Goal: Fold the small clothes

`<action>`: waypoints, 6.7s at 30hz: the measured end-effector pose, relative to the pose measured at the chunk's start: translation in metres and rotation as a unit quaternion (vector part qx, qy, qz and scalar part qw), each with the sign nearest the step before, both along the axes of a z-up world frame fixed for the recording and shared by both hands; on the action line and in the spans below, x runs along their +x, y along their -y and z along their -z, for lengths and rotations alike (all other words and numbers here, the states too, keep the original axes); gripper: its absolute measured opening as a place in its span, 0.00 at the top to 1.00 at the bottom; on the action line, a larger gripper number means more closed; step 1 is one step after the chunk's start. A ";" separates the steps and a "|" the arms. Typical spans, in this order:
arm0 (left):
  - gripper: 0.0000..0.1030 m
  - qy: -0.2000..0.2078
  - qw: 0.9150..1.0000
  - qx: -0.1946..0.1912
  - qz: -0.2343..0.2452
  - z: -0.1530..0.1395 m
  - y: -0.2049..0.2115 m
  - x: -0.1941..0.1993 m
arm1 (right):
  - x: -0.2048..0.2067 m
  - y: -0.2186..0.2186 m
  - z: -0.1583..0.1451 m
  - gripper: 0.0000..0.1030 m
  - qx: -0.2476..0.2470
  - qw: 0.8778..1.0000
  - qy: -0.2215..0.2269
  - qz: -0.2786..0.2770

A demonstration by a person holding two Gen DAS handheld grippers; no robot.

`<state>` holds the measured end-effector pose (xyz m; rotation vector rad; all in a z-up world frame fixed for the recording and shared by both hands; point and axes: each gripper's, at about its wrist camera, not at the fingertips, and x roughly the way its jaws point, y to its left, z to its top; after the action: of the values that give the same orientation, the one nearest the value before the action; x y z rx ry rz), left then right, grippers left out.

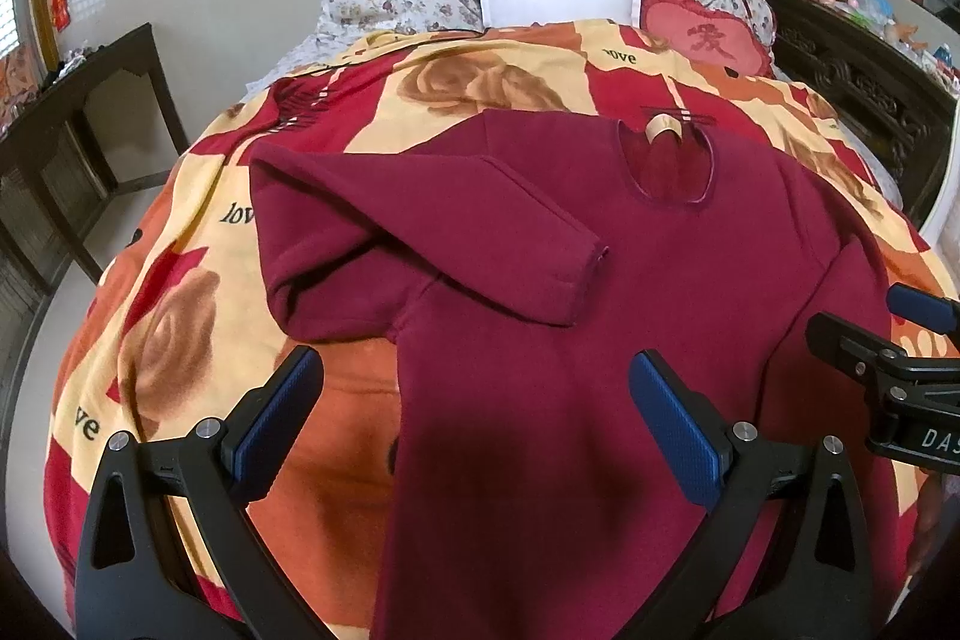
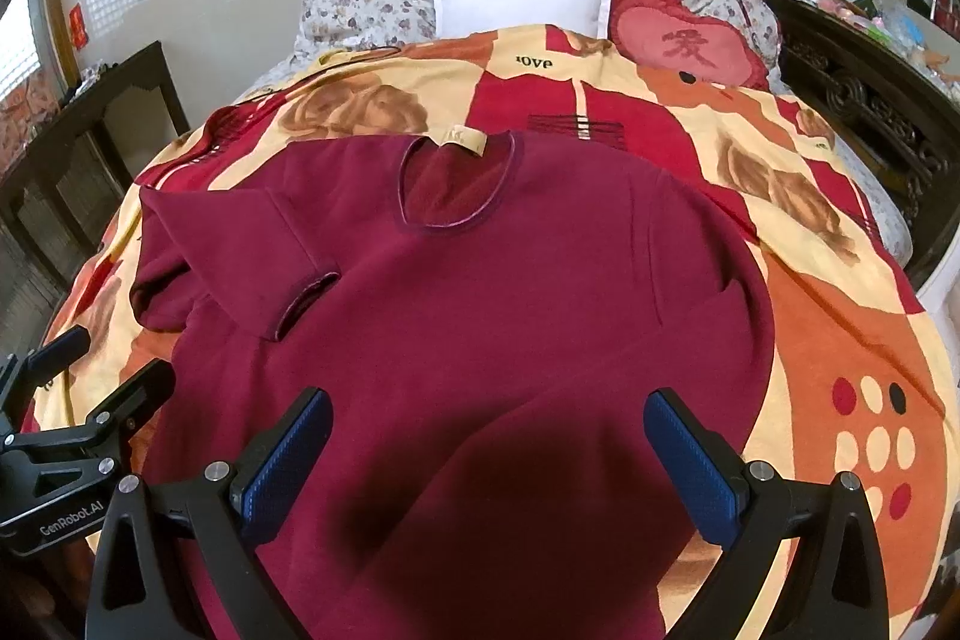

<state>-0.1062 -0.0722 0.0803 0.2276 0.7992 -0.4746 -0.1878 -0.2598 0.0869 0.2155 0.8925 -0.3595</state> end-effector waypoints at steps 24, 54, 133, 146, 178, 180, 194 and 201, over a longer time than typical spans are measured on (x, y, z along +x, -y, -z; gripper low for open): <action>0.01 -0.018 1.000 0.002 -0.025 0.008 -0.011 0.011 | 0.017 -0.008 0.007 0.00 0.012 0.999 -0.004 -0.030; 0.01 -0.039 0.993 0.005 -0.108 0.023 -0.075 0.047 | 0.079 -0.062 0.024 0.00 0.025 0.992 -0.004 -0.127; 0.01 -0.036 0.995 0.052 -0.083 0.042 0.020 0.137 | 0.053 0.169 0.006 0.84 0.174 0.979 0.043 0.097; 0.01 -0.011 0.996 0.053 -0.071 0.035 0.030 0.123 | 0.061 0.124 0.016 0.84 0.153 0.987 0.040 0.002; 0.01 -0.041 0.996 0.038 -0.067 0.037 0.026 0.114 | 0.052 0.126 0.028 0.77 0.144 0.989 0.013 0.031; 0.01 -0.039 0.997 0.026 -0.062 0.031 0.028 0.111 | 0.049 0.121 0.024 0.62 0.139 0.990 0.017 0.031; 0.01 -0.065 0.998 -0.005 0.000 0.044 0.073 0.106 | 0.062 0.127 0.037 0.57 0.111 0.993 0.015 0.029; 0.01 -0.076 0.997 0.013 0.002 0.060 0.073 0.110 | 0.056 0.124 0.029 0.57 0.118 0.993 0.015 0.017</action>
<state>0.0034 -0.1449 0.0206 0.2187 0.9540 -0.4909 -0.1317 -0.3835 0.0576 0.4540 0.9011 -0.2810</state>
